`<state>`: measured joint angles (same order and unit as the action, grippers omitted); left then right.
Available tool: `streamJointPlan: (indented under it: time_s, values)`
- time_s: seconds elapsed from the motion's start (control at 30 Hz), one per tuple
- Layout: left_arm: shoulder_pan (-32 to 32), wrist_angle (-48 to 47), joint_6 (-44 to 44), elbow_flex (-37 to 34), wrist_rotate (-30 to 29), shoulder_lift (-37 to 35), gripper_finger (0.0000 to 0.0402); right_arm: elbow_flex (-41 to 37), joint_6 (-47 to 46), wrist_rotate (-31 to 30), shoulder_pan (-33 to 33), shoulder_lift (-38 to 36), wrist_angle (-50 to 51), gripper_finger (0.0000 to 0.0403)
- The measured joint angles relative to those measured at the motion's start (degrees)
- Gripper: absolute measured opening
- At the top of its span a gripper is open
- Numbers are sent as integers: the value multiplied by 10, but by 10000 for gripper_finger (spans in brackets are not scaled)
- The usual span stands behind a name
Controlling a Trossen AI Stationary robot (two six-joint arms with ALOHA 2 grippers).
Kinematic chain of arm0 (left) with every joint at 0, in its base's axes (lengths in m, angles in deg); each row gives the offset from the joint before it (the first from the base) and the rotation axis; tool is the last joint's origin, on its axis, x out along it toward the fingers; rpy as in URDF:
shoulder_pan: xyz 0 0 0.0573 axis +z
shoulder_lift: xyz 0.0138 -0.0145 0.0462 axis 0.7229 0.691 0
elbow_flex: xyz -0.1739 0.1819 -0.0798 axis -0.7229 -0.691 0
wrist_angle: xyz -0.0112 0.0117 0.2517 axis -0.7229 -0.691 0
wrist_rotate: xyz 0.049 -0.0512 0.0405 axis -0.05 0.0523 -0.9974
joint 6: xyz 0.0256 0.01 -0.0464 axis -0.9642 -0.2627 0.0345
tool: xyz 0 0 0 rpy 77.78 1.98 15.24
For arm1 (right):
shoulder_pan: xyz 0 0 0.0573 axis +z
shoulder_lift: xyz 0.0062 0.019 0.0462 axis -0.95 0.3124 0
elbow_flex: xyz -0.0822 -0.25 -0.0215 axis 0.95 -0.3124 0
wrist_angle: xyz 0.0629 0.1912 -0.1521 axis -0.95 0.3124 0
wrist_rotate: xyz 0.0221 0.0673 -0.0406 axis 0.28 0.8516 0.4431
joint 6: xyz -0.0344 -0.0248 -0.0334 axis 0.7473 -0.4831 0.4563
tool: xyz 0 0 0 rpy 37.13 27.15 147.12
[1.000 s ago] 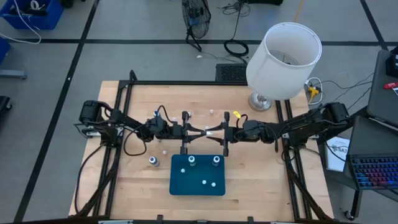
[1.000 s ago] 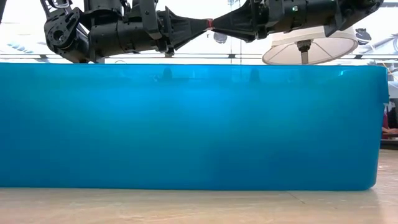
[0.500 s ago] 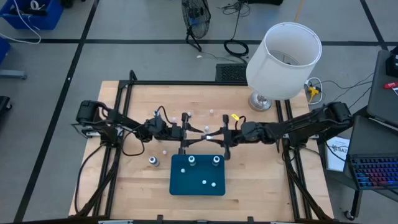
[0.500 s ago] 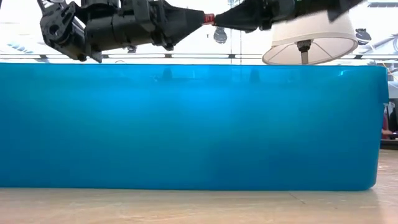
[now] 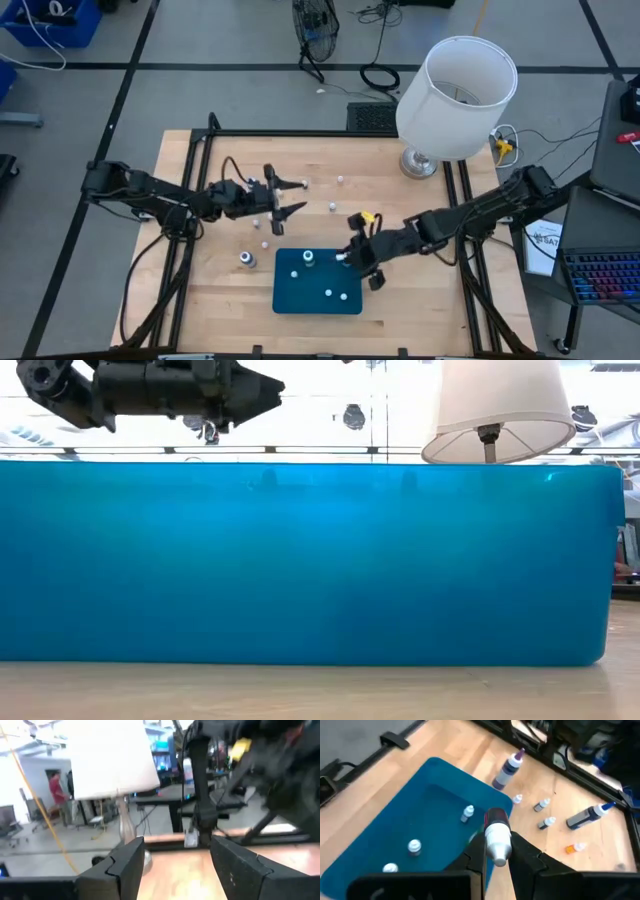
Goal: Pick & Place food coloring
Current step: Put the red food coloring bottle into the blue container
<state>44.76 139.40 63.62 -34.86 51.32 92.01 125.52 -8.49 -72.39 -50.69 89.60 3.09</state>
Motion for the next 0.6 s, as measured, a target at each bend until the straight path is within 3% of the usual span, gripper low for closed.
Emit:
streamJointPlan:
  time_s: [0.43,0.6]
  values:
    - [0,-17,2,-16,-70,-6,230,356,23,-4,-9,300,396,42]
    - [0,-18,2,-16,-70,-6,230,445,38,-3,-7,382,467,42]
